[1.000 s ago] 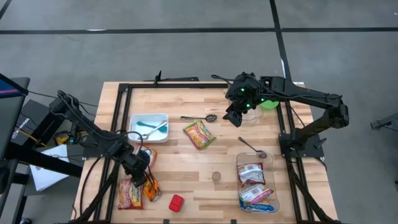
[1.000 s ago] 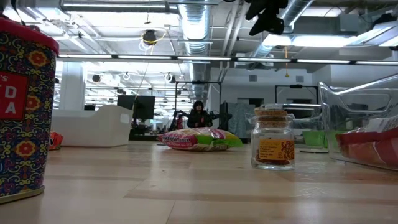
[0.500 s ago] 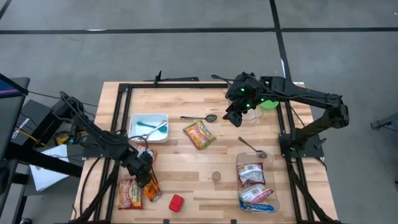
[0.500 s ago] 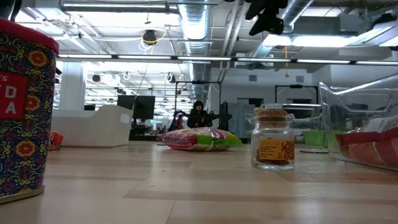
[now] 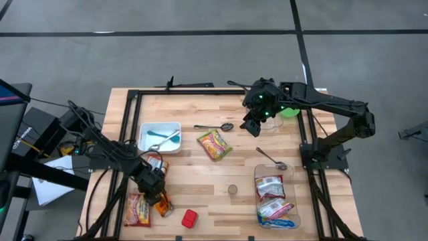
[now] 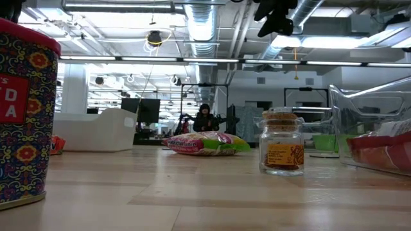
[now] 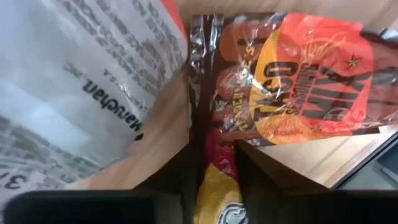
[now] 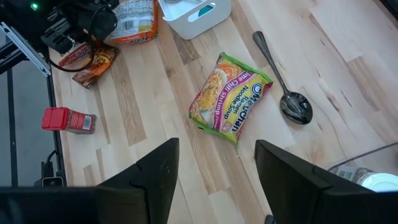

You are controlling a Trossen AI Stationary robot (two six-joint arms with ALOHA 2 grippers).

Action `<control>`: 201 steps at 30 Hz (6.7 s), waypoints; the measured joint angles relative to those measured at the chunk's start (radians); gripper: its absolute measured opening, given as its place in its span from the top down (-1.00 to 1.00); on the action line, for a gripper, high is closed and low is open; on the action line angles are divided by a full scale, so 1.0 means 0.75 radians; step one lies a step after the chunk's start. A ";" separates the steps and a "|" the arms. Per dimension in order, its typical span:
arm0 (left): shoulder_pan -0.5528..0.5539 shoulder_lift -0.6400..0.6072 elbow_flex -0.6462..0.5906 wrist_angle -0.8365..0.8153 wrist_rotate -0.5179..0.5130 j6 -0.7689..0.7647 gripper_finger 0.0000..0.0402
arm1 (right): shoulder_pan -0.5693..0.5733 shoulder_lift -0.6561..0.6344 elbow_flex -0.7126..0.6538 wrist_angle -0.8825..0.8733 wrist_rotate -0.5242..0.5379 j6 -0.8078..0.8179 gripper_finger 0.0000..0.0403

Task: Pick & Place Food Item
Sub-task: Put the red noodle pack into the bottom transparent bin

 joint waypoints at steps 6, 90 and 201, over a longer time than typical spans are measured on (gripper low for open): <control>0.001 -0.014 0.000 0.033 0.034 0.028 0.94 | -0.001 0.000 0.000 0.001 0.000 -0.006 -0.02; 0.849 -0.156 0.111 2.291 -1.092 0.700 0.97 | 0.138 0.000 0.000 0.800 0.282 -0.383 -0.02; 0.854 -0.431 0.110 2.040 -1.048 1.041 -0.20 | 0.315 -0.106 0.001 -0.044 0.492 -0.170 1.00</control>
